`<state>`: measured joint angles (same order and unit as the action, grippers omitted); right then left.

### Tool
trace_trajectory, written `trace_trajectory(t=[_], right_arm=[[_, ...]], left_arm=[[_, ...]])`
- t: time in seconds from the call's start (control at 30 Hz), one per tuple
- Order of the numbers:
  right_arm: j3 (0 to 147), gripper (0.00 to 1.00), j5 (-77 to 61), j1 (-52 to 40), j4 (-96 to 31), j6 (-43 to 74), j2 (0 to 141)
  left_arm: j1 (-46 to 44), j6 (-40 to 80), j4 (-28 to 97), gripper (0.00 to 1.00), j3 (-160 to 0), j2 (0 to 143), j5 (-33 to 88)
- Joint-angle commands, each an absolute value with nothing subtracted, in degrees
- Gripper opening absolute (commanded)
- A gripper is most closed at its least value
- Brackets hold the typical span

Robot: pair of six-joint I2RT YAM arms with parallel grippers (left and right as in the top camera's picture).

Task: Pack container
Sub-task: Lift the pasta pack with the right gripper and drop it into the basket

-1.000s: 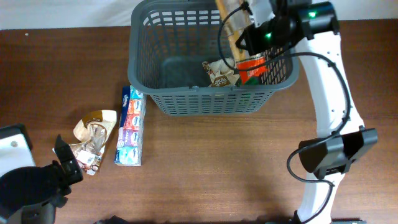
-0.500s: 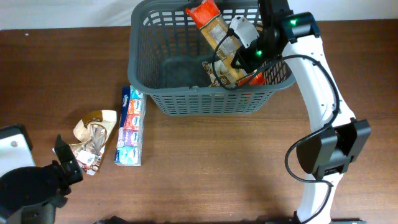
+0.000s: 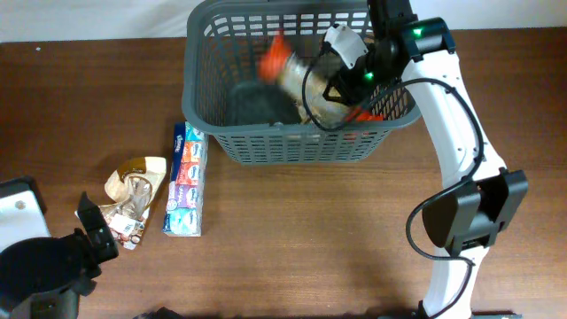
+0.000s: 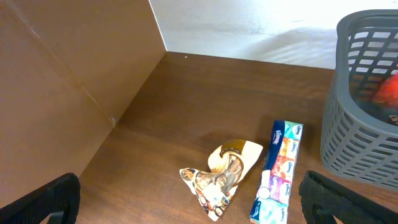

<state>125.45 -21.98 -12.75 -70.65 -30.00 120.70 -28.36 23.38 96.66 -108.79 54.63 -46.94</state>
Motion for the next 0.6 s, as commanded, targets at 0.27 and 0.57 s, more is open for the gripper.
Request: trace_trajectory(t=[0.27, 0.57], right_arm=[[127.09, 0.58, -23.62, -13.13, -67.37, -25.65, 119.28], [149.60, 0.99, -7.57, -12.60, -64.55, -13.37, 119.28]], left_arm=[[-28.32, 23.27, 96.66, 1.00, -108.84, 54.65, -47.11], [-28.34, 23.27, 96.66, 1.00, -108.84, 54.65, -47.11]])
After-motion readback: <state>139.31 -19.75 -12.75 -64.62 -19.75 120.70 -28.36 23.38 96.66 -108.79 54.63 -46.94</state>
